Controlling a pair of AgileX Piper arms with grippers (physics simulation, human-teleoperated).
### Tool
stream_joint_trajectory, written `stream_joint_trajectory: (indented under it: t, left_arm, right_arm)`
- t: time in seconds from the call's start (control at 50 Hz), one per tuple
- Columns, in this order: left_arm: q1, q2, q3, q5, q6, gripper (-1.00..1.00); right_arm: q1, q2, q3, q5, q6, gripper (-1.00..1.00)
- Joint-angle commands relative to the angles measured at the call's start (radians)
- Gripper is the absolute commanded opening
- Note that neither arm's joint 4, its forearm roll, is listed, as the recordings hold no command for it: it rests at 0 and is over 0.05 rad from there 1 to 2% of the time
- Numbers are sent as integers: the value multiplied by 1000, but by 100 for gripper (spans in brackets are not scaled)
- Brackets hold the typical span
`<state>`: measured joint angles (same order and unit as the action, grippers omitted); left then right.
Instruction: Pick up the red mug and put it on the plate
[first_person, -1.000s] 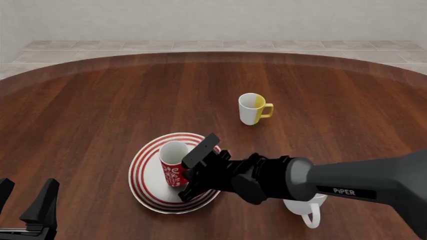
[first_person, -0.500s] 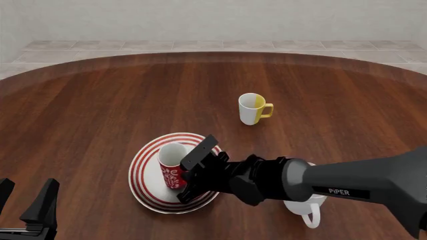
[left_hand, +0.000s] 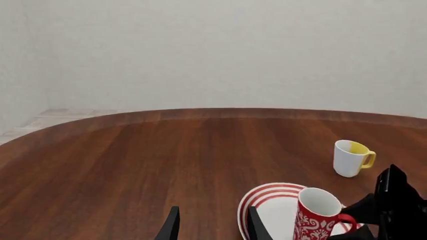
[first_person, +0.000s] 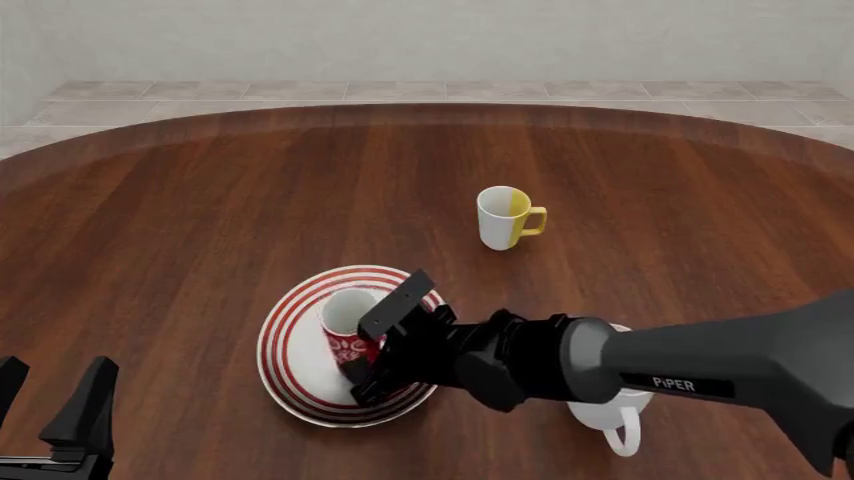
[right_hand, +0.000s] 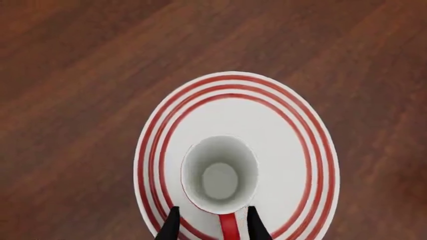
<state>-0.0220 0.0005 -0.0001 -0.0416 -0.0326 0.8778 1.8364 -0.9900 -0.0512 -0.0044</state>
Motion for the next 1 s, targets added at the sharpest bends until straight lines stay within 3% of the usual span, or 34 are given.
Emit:
stream_joint_trajectory:
  t: [0.02,0.62,0.82,1.0]
  left_arm:
    - [1,0,0,-1,0,100]
    - [1,0,0,-6,-1,100]
    - [-3,0,0,-5,0,100]
    - [-6,0,0,-6,4,100]
  right_arm:
    - [10,-5,-1,1,8,100]
    - [12,-45,1,30,14,100]
    - [-3,-144,21,79,19,100]
    - [-27,-283,56,139,-20,100]
